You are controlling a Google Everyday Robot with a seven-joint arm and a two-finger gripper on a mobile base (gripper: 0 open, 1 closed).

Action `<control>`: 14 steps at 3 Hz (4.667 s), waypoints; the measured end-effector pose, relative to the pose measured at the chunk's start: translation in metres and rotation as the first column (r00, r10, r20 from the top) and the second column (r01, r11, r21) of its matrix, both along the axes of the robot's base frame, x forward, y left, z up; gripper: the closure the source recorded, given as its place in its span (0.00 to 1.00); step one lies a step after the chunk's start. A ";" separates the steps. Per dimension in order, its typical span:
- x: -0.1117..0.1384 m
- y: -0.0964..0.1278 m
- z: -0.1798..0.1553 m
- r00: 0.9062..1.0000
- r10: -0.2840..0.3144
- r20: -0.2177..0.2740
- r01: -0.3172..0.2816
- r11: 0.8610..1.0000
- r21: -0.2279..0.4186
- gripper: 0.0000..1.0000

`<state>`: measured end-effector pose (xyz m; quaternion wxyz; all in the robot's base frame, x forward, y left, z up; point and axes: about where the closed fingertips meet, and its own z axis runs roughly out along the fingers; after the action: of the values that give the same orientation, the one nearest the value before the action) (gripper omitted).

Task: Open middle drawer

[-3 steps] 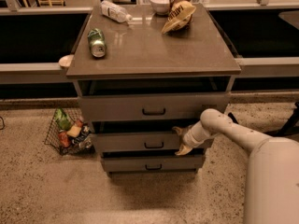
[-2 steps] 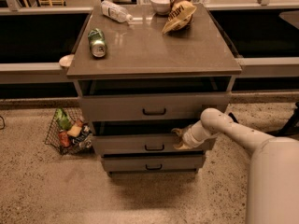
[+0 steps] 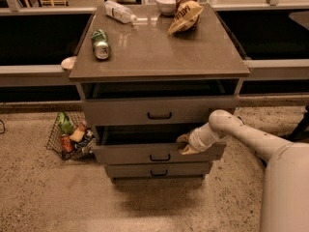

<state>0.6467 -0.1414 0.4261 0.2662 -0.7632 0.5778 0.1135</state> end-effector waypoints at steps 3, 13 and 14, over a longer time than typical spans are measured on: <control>0.000 0.000 0.000 1.000 0.000 0.000 0.000 1.000 0.000 0.36; -0.068 0.033 -0.001 0.944 0.087 -0.317 -0.128 0.985 -0.112 1.00; -0.083 0.042 -0.002 0.926 0.126 -0.355 -0.157 0.986 -0.061 1.00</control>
Offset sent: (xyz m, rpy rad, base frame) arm 0.0000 0.0000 0.0002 0.0000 -0.0001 0.0001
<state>0.5639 -0.0990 0.4244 0.1163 -0.7815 0.5637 0.2406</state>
